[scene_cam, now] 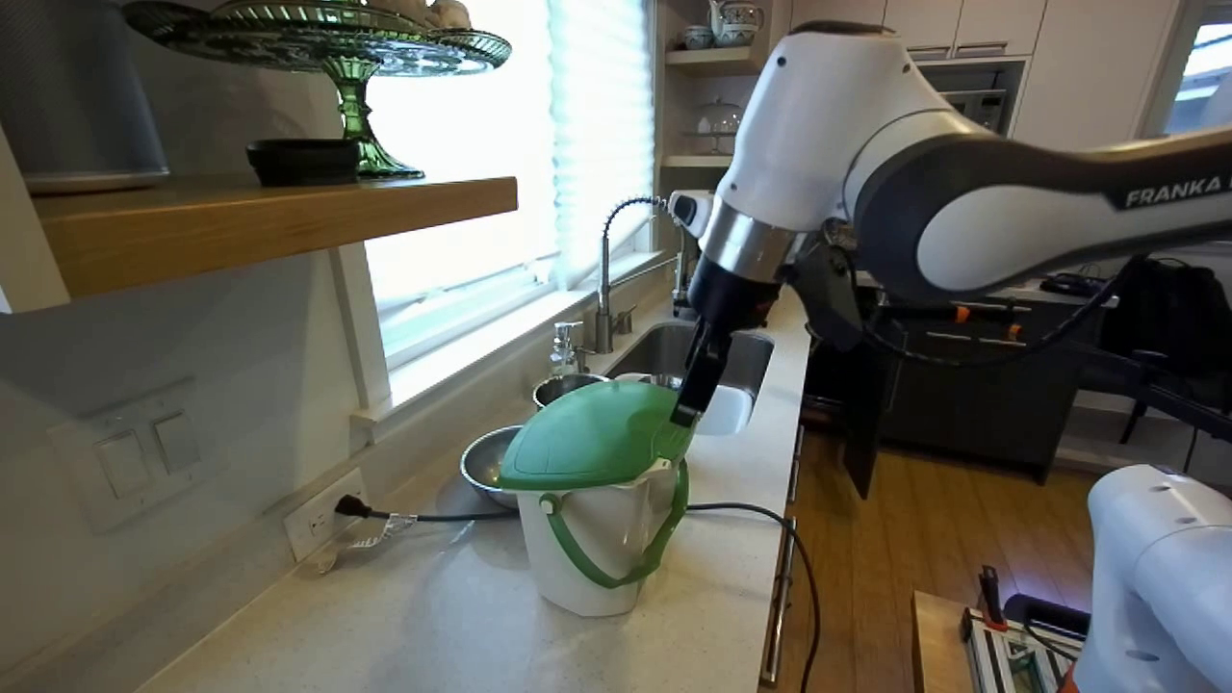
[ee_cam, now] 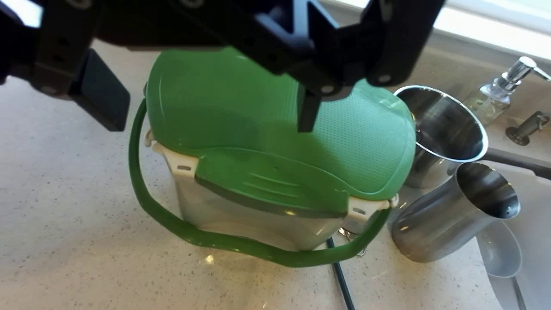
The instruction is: Move the bin to the right
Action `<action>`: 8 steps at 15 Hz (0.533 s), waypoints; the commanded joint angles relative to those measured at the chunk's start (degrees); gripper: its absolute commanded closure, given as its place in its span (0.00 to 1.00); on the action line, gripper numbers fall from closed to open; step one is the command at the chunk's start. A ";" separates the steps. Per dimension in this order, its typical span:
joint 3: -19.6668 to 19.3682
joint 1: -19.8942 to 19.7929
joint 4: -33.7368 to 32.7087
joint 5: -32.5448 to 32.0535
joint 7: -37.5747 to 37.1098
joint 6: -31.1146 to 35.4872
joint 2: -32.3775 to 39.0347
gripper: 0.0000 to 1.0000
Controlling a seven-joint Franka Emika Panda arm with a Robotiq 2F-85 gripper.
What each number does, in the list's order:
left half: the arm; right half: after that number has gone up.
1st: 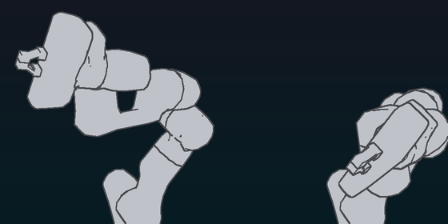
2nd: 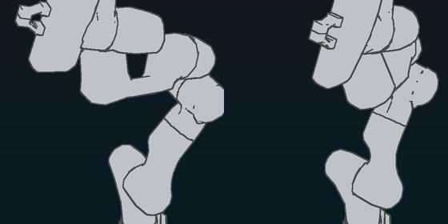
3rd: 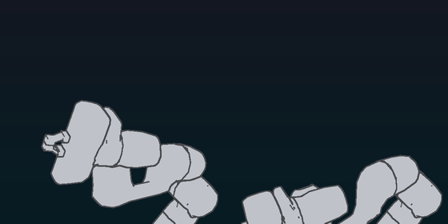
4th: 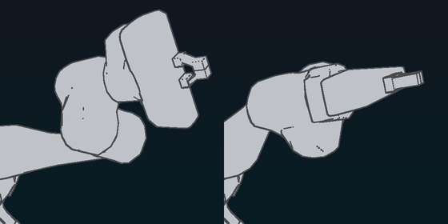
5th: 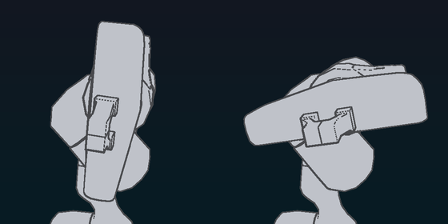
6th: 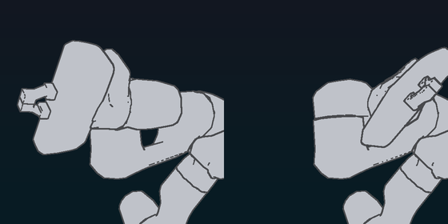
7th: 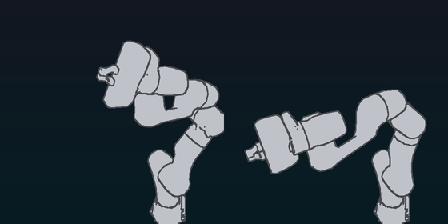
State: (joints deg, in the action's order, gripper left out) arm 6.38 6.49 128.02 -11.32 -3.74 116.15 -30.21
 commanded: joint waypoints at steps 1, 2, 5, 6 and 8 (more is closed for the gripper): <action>-2.84 -0.46 -2.82 3.29 4.73 -6.72 -4.02 0.00; -3.32 -0.84 -3.71 3.29 5.17 -7.79 -4.61 0.00; -5.31 -1.47 -6.12 4.07 6.51 -8.39 -6.67 0.00; -5.75 -1.71 -6.68 4.12 6.94 -8.55 -7.10 0.00; -6.44 -2.32 -8.30 3.94 7.51 -9.36 -8.10 0.00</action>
State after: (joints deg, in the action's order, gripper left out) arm 0.81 5.15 121.48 -8.93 1.77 109.20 -36.73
